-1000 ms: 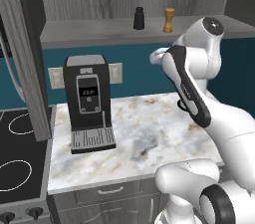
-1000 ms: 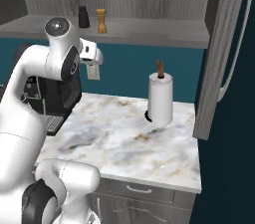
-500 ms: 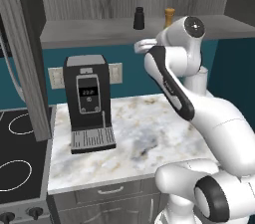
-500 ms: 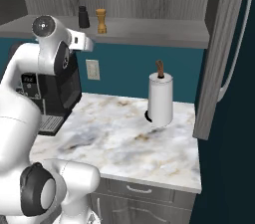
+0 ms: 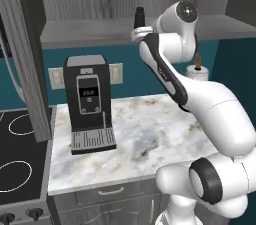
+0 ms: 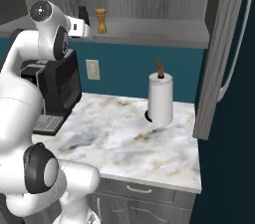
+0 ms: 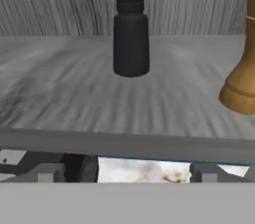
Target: Take 2 condiments from the cabinet and move them on the counter near the stove.Make sure the condiments are lined up with each other, next to each other.
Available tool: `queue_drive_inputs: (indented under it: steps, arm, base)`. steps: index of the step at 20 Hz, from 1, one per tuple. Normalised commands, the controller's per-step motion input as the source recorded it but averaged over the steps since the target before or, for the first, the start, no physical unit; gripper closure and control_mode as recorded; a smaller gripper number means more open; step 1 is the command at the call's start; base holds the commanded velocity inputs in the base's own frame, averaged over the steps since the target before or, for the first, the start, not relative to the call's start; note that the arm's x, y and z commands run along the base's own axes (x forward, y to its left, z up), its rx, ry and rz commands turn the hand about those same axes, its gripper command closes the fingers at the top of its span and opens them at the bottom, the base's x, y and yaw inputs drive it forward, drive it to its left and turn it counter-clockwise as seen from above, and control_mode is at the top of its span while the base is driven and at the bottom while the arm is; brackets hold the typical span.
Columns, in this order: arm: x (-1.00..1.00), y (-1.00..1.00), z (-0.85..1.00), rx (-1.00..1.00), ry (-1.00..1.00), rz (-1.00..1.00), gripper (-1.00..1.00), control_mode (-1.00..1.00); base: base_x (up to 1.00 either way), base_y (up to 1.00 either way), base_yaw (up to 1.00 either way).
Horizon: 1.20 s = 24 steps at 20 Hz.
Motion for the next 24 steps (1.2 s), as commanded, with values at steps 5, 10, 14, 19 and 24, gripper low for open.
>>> queue_drive_inputs:
  steps: [5, 10, 14, 19, 24]
  arm:
    - [0.33, 0.0, 0.15, 0.0, 0.0, -0.03, -1.0, -1.0]
    - [0.35, 0.0, 0.18, 0.0, -0.01, -0.01, -1.0, -1.0]
    - [0.46, 0.01, 0.15, 0.0, 0.0, -0.02, -1.0, -1.0]
    - [0.44, 0.05, 0.07, 0.0, 0.0, -0.02, -1.0, -1.0]
    - [0.28, 0.14, 0.0, 0.0, 0.0, -0.01, -1.0, -1.0]
  base:
    - [0.0, 0.0, 0.0]
    - [0.0, 0.0, 0.0]
    - [0.0, 0.0, 0.0]
    - [0.0, 0.0, 0.0]
    - [0.0, 0.0, 0.0]
